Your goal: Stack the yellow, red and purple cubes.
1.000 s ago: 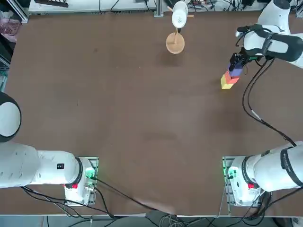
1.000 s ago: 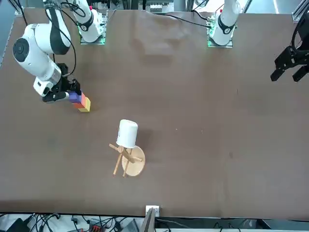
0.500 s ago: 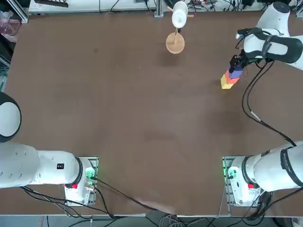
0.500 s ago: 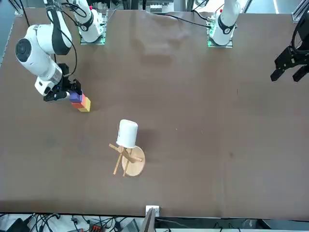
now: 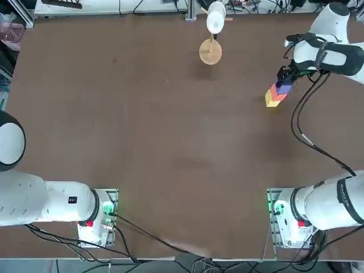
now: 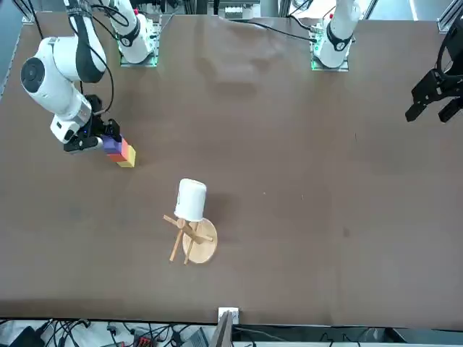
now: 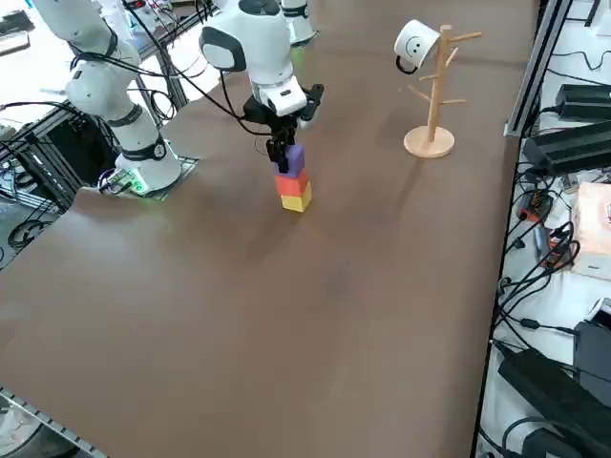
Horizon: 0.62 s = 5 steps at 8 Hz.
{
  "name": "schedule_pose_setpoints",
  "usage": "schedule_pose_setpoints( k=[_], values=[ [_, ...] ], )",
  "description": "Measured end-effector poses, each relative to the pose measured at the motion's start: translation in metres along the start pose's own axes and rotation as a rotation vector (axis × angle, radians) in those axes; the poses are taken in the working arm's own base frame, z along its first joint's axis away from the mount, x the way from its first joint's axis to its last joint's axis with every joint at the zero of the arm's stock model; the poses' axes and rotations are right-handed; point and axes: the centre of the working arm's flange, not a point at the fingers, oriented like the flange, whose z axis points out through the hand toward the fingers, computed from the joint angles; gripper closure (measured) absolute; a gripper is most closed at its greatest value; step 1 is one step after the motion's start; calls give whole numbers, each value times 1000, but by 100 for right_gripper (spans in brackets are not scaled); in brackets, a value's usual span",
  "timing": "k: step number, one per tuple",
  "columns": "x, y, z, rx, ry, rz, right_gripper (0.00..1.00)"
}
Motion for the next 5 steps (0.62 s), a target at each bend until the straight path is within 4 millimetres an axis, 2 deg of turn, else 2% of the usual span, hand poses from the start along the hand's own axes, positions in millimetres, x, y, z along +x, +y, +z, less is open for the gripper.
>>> schedule_pose_setpoints(
  k=[1, 4, 5],
  values=[
    [0, 0, 0, 0, 0, 2, 30],
    [0, 1, 0, 0, -1, 5, 5],
    [0, 1, 0, 0, -1, 5, 1]
  ],
)
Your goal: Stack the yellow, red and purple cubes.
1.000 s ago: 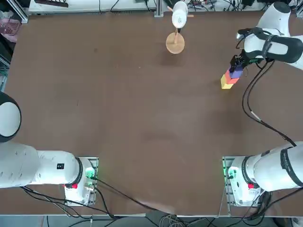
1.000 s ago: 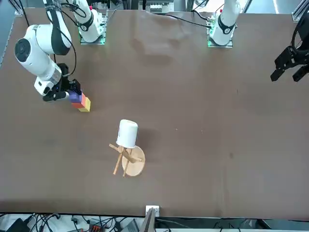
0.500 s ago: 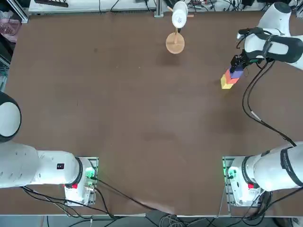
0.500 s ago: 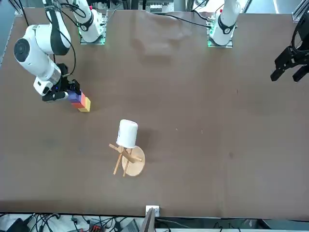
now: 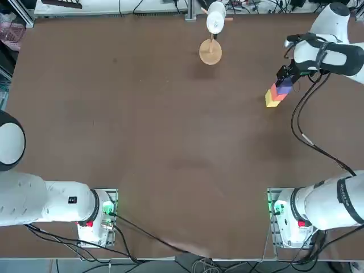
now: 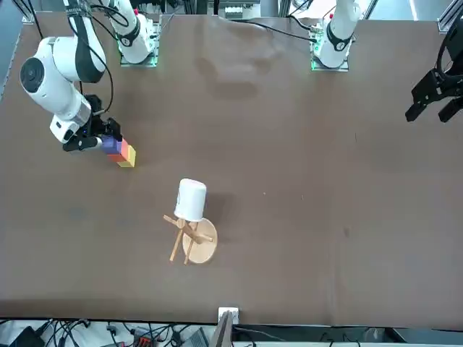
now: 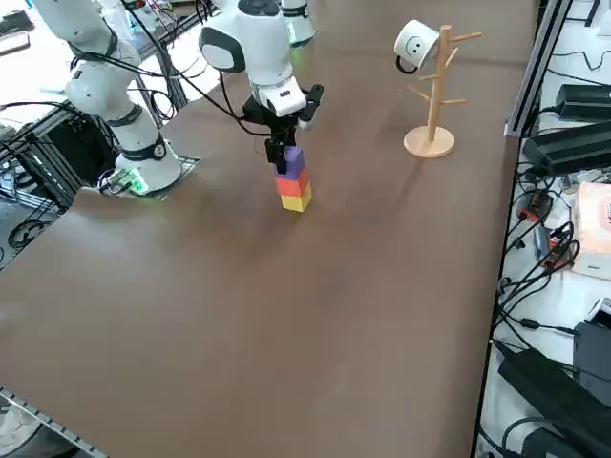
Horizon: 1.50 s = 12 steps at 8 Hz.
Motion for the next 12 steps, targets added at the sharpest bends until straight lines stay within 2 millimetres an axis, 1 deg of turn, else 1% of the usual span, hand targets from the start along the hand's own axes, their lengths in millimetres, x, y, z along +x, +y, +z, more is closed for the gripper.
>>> schedule_pose_setpoints(
  k=[2, 3, 4, 5, 6, 7, 9, 10, 11, 12],
  values=[
    [0, 0, 0, 0, 0, 1, 0],
    [2, 0, -4, 0, 10, 0, 0],
    [8, 0, -17, 2, 20, 15, 0],
    [17, -1, -45, 10, 9, 52, 0],
    [28, -2, -83, 17, -5, 93, 0],
    [37, -2, -126, 21, 4, 136, 0],
    [47, 0, -203, 18, 17, 175, 0],
    [52, 3, -236, 10, -2, 182, 0],
    [60, 8, -264, -3, -13, 194, 0],
    [69, 11, -282, -17, -8, 205, 0]
  ],
)
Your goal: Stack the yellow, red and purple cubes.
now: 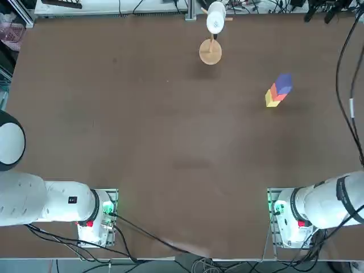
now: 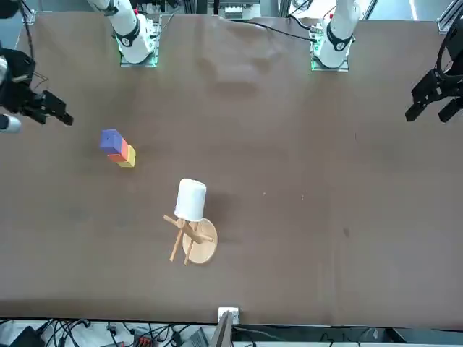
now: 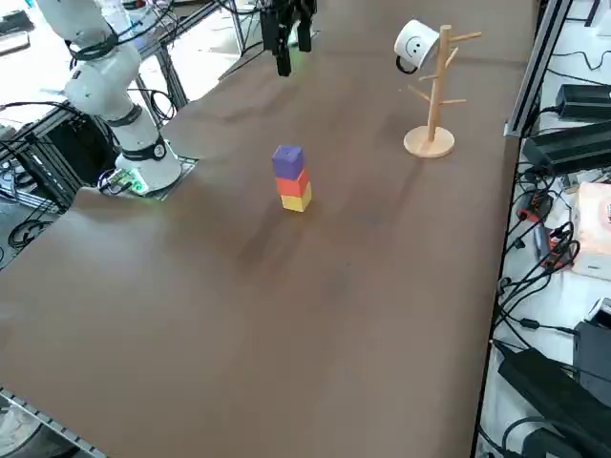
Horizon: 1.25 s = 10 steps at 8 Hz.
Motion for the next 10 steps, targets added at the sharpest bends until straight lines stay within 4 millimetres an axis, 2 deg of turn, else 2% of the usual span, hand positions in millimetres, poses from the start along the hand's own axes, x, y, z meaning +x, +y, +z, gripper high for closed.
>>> schedule_pose_setpoints(
  k=[1, 3, 7, 10],
  values=[
    [7, 0, -5, -9, 4, 5, 0],
    [16, 3, -1, -18, -1, 15, 0],
    [17, 1, -13, -18, 23, -25, 0],
    [18, 2, -11, -20, 20, -25, 0]
  ],
)
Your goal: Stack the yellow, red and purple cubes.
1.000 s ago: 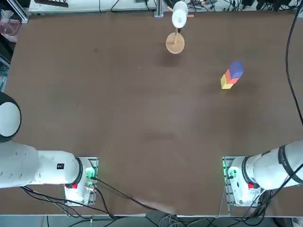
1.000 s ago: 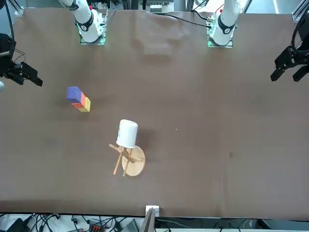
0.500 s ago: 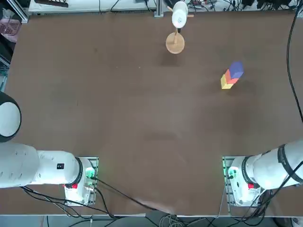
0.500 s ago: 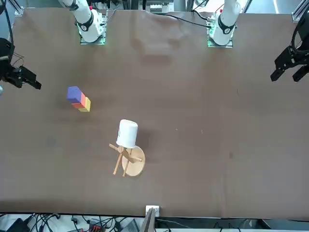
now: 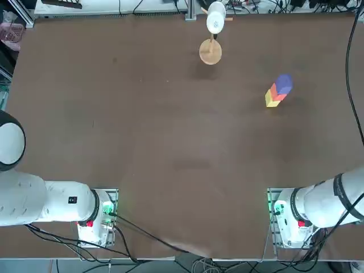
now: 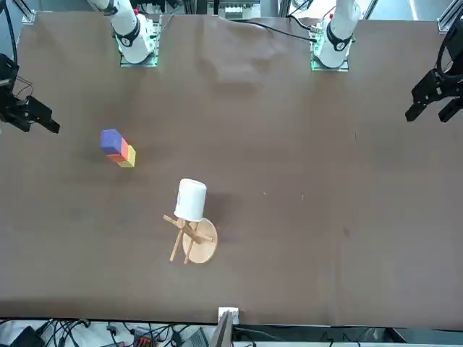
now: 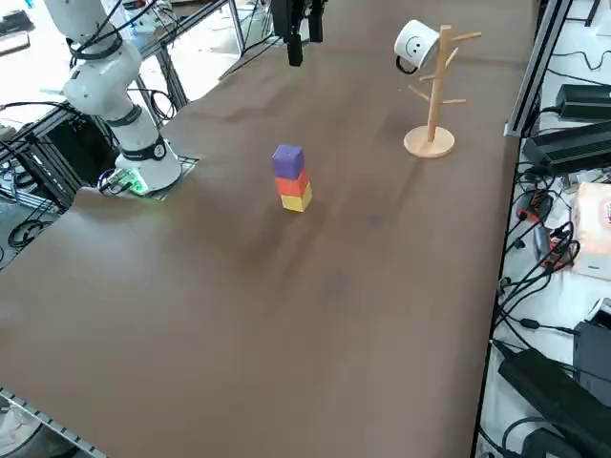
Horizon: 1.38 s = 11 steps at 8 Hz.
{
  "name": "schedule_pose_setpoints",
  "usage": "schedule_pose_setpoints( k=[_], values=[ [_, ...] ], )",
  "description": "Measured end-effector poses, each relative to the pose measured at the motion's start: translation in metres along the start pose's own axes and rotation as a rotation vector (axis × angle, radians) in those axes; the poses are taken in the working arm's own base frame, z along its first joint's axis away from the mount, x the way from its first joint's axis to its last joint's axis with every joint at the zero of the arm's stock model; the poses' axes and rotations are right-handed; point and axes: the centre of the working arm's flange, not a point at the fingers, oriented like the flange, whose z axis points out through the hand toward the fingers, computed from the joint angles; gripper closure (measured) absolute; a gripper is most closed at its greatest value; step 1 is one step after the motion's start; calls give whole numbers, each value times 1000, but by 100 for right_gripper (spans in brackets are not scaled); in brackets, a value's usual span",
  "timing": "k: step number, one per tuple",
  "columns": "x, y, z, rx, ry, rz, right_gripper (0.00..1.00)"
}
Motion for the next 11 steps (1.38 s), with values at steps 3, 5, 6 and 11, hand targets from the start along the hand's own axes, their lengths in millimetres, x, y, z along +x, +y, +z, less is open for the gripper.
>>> schedule_pose_setpoints(
  k=[3, 5, 6, 11],
  values=[
    [4, 9, 7, 11, -12, 10, 0],
    [4, 4, 8, 10, -15, -7, 0],
    [4, 3, 8, -1, -17, -12, 0],
    [4, -2, 9, -23, -21, -25, 0]
  ],
)
